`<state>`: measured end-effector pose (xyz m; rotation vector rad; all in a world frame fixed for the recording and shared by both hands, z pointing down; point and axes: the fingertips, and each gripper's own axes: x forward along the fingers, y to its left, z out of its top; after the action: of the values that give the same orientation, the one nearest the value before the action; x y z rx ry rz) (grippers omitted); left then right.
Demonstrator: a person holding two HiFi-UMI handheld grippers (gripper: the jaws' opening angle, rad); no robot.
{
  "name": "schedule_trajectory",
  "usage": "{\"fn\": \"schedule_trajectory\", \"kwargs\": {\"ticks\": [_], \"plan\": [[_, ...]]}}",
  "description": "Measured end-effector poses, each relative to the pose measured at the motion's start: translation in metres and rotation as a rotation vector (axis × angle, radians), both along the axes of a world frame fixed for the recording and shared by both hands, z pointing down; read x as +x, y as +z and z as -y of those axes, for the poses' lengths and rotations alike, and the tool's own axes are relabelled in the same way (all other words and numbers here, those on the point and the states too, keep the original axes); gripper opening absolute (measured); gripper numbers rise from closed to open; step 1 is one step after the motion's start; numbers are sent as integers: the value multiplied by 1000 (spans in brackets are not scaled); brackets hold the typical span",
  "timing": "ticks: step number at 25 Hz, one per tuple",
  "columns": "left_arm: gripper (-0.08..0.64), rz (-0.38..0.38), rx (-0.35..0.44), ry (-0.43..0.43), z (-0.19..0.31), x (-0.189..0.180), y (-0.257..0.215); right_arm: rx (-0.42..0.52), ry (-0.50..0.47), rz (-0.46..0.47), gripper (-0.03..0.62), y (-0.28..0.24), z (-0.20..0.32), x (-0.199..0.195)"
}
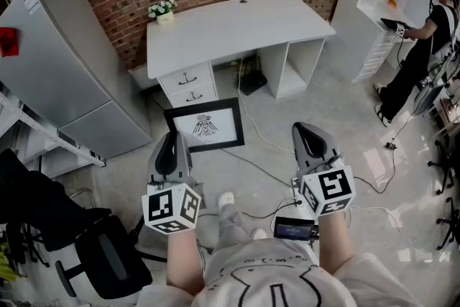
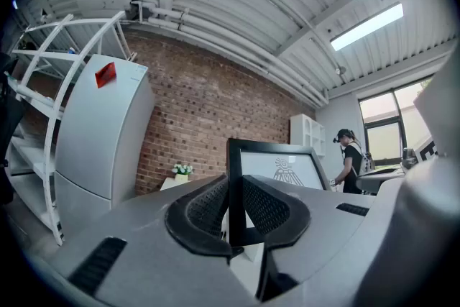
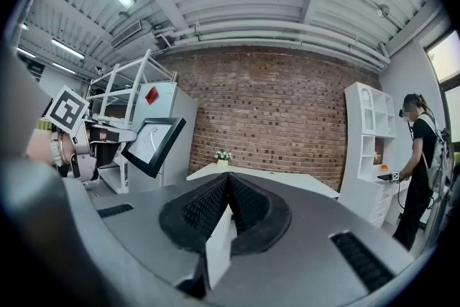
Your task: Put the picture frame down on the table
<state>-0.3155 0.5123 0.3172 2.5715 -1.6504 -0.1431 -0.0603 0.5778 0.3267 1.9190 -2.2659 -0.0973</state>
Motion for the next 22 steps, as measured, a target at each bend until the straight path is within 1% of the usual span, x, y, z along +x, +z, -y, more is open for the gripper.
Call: {"fn": "schedule_trajectory", "kwargs": {"ticks": [5, 9, 13, 17, 22], "plan": [[71, -3, -3, -7, 1, -3, 1, -6, 2, 0, 17, 0, 1, 1], [71, -4, 6, -7, 18, -5, -2, 0, 5, -3, 17, -4, 17, 1], [71, -10, 9, -3, 44, -8, -5, 2, 3, -5, 17, -6, 43, -4], [71, -16, 7, 13, 78, -9, -4, 21, 41, 33, 17, -11, 75, -2], [71, -32, 4, 40, 131, -12, -1, 1, 66, 19, 17, -9, 119, -7]]}}
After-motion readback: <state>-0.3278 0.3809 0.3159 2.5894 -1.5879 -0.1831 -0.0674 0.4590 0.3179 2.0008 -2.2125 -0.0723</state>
